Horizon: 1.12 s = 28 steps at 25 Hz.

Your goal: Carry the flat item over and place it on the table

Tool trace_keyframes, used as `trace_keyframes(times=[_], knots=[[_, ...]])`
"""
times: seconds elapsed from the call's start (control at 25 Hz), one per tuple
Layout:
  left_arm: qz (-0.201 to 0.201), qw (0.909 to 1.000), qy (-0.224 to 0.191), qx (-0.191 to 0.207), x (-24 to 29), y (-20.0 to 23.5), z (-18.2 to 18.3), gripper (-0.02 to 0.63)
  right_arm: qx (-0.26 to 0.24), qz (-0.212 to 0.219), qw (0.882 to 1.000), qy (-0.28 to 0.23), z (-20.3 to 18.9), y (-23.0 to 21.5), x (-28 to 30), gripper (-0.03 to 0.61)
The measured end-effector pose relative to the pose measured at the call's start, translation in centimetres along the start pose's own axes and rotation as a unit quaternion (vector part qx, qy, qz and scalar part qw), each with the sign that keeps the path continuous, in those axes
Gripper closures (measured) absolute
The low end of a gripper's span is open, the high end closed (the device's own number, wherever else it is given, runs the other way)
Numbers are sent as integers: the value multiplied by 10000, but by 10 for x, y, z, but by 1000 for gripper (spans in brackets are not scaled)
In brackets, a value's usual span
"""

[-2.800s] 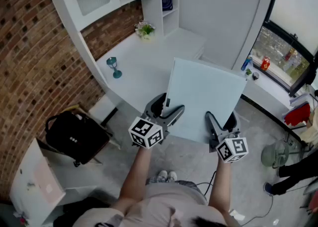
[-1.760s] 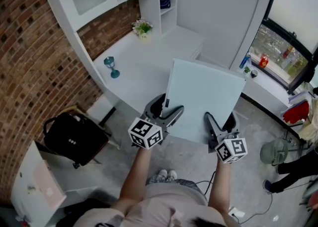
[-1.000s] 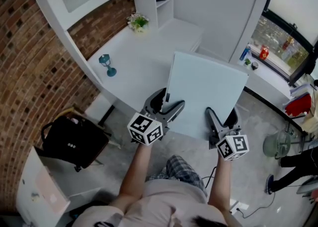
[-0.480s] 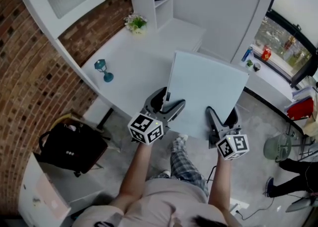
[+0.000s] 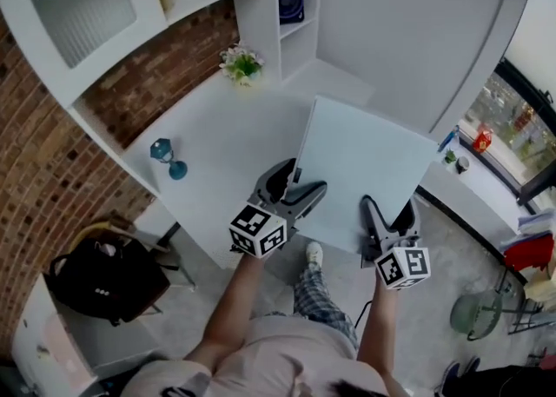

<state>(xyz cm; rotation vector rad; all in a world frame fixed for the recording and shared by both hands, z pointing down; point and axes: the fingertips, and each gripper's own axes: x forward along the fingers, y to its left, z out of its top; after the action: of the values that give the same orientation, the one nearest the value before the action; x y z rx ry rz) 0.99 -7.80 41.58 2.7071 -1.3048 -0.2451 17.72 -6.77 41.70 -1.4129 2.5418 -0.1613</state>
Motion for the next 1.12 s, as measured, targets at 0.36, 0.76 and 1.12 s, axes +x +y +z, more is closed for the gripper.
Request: trace_keyframes(times=[0.36,0.76,1.12], knots=[[713,9972,-199,-93,129,135,33,272,25,704,9971,276,13,-81,199,140],[1388,9901,-78,-215,177,224,33,272,250,1149,9910,646,-10,-108,314,140],[1617,9862,104,-352,182,267,24,272,416,1195,9877,921,-35,-107,356,140]])
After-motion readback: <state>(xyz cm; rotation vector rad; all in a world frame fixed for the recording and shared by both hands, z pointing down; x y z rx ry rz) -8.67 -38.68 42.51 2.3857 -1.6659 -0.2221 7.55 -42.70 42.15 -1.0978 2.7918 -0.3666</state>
